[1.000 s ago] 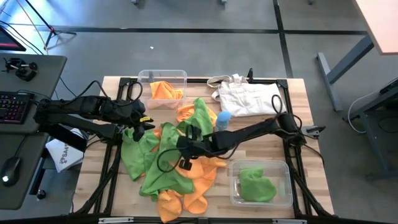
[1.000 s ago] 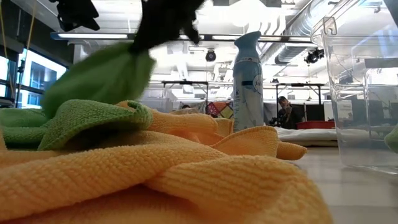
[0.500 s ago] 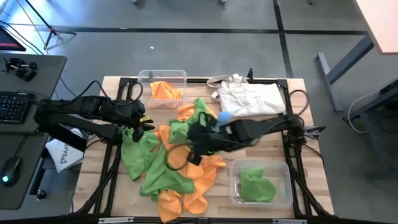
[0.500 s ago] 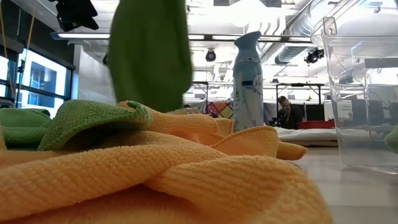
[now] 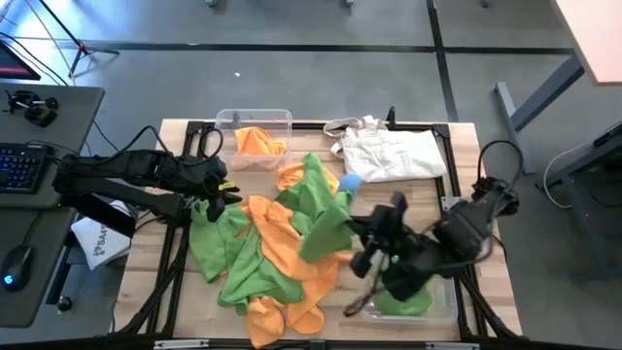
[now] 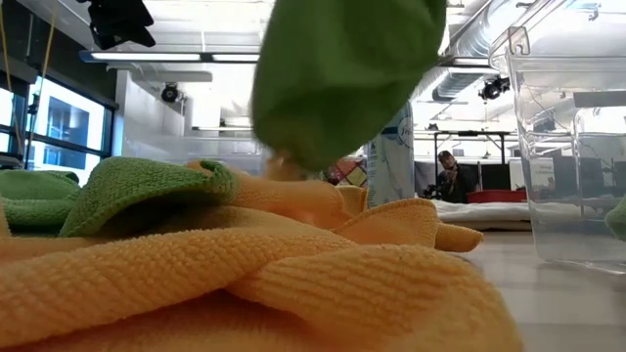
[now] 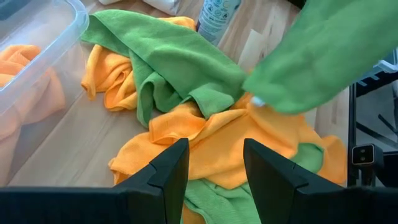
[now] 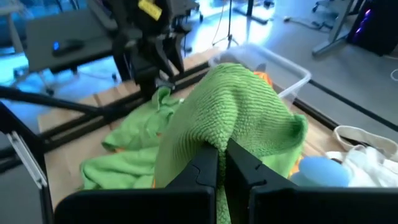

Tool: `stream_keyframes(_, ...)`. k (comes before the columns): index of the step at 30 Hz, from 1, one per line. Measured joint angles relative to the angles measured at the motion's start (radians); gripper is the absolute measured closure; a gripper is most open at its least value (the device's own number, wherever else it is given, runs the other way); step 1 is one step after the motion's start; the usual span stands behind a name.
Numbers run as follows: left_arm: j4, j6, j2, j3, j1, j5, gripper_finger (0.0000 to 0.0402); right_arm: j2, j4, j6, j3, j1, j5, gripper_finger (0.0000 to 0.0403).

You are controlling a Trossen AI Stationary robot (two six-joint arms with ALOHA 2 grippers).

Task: Sort microfiber towel by color & place in baskets
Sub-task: Put the green microfiber towel into the bottom transparent bin

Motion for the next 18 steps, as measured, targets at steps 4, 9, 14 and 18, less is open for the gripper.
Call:
stream_keyframes(4,0.000,0.000,0.000,0.000,0.000,-0.003,0.0259,-0.025,-0.115,0.135,0.000,0.072,0.060,0.0403)
stream_keyframes(9,0.000,0.000,0.000,0.000,0.000,-0.004,0.0259,-0.045,-0.200,0.266,-0.002,0.154,0.055,0.0403)
stream_keyframes(14,0.000,-0.001,0.000,0.000,0.000,-0.010,0.0259,-0.072,-0.206,0.310,-0.002,0.234,0.032,0.0403)
stream_keyframes(18,0.000,-0.002,0.000,0.000,0.000,-0.023,0.0259,-0.090,-0.205,0.325,-0.002,0.291,0.003,0.0403)
